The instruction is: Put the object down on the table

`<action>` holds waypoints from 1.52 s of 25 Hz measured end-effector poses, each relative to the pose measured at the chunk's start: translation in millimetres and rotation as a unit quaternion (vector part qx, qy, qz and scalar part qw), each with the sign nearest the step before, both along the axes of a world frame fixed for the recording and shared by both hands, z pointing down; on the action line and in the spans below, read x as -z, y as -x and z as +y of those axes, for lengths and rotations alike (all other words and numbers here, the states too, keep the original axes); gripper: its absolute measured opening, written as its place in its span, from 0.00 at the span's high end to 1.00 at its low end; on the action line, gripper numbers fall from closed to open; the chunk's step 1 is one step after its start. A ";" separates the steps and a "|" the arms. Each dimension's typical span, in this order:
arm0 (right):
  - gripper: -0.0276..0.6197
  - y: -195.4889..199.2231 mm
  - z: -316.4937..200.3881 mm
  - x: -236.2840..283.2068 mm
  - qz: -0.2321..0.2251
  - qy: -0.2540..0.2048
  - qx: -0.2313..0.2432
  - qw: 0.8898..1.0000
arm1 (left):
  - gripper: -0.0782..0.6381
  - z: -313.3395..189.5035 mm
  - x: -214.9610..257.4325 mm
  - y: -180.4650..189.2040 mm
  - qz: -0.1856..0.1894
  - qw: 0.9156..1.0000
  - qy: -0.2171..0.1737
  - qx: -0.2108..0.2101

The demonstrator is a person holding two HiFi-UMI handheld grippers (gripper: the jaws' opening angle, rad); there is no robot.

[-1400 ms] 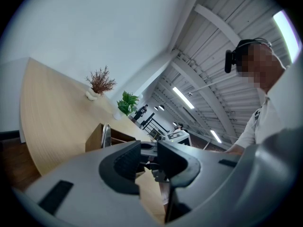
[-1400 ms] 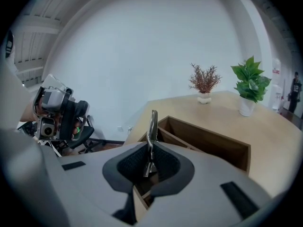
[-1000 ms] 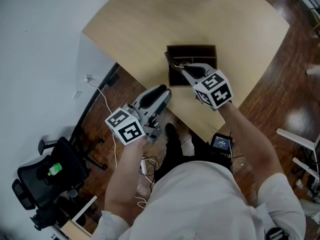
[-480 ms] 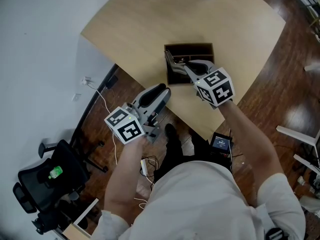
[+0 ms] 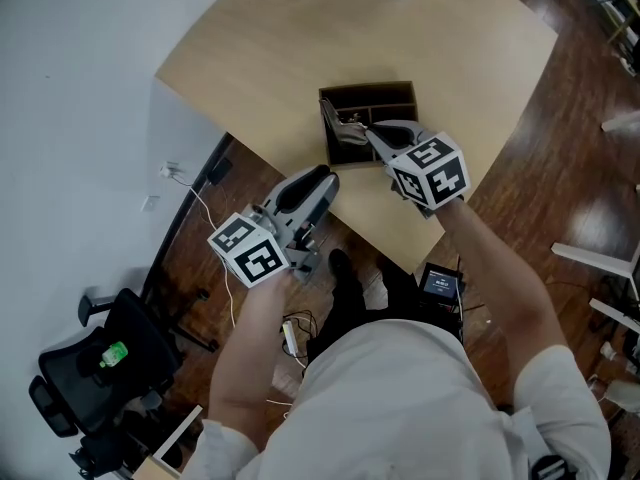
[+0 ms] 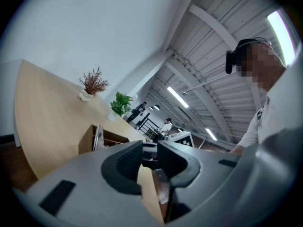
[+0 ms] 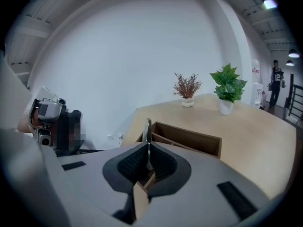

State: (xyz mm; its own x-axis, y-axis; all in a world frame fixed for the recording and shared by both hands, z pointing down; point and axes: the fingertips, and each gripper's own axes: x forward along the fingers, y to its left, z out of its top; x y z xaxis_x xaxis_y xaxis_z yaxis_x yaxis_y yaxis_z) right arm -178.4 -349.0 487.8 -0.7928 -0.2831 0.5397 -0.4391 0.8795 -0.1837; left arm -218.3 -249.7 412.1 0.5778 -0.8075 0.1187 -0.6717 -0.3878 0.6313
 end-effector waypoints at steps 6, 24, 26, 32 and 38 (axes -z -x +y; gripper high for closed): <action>0.94 -3.8 7.5 14.8 -0.007 -0.007 -0.004 1.000 | 0.77 4.4 6.8 -2.5 -0.008 1.000 -0.009 -0.009; 0.95 -30.2 34.6 52.4 -0.009 -0.020 -0.028 0.999 | 0.89 23.8 24.2 -19.0 -0.046 0.997 -0.034 -0.054; 0.95 -32.3 38.4 57.4 -0.010 -0.023 -0.032 0.999 | 0.89 26.7 27.1 -18.7 -0.050 0.996 -0.038 -0.057; 0.95 -42.0 53.9 77.9 -0.019 -0.034 -0.045 0.998 | 0.89 40.4 42.0 -20.6 -0.048 0.996 -0.046 -0.063; 0.95 -60.1 71.5 101.2 -0.030 -0.050 -0.061 0.996 | 0.89 58.0 52.6 -30.7 -0.040 0.994 -0.057 -0.081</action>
